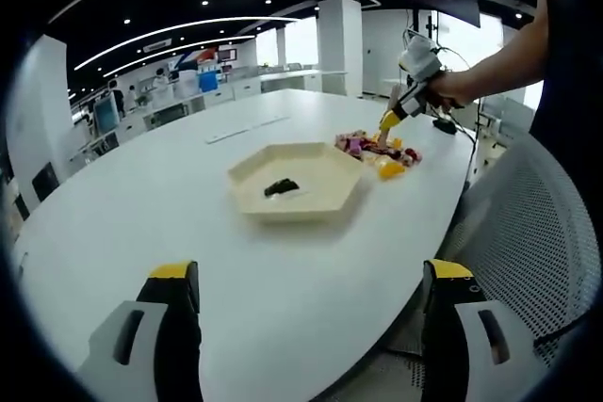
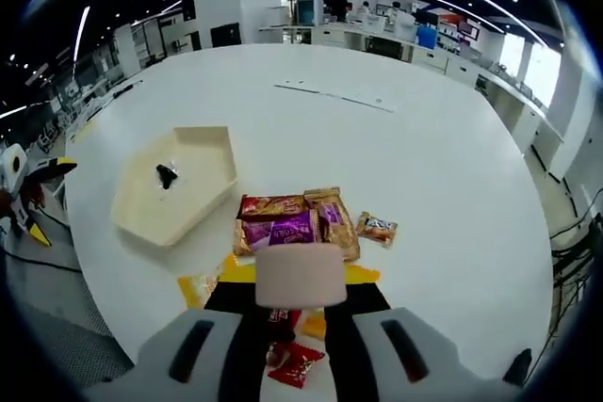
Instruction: Place the target food into the container with the food tongs after gripping and lifting it, then release it inside without dropping or visibly crushing the food.
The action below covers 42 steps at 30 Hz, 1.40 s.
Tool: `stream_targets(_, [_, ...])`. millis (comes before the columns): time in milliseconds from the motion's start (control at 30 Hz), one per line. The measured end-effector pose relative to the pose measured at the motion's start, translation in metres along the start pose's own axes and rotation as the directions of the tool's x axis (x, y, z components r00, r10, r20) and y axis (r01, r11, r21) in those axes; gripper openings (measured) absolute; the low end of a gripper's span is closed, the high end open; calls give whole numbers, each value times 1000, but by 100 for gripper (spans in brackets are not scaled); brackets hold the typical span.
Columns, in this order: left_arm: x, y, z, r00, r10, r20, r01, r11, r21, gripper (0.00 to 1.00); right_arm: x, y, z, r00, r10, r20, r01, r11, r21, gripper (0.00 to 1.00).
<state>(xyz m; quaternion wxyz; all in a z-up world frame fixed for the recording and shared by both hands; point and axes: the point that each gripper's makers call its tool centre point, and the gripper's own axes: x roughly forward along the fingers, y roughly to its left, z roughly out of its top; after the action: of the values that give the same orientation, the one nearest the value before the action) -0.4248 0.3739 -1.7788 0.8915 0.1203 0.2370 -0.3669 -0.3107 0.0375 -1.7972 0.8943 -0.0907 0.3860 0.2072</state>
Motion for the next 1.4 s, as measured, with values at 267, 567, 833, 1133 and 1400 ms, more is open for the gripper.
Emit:
stream_targets(267, [0, 1, 1, 1000, 3, 4, -3, 1000, 3, 95, 4, 4, -5, 1000, -10, -19, 10, 1000, 4, 22])
stream_targets(567, [0, -1, 0, 1000, -3, -4, 3, 1000, 5, 95, 6, 6, -9, 999, -15, -40, 14, 1000, -17, 22])
stream_targets(833, [0, -2, -1, 1000, -5, -4, 5, 1000, 10, 94, 8, 4, -8, 997, -22, -72, 21, 1000, -21, 18])
stream_targets(1133, [0, -1, 1, 1000, -1, 2, 1, 1000, 12, 93, -2, 1, -5, 997, -17, -70, 15, 1000, -27, 18])
stream_targets(1400, [-1, 0, 1, 1000, 4, 4, -4, 1000, 14, 93, -11, -9, 9, 999, -13, -52, 12, 1000, -13, 18])
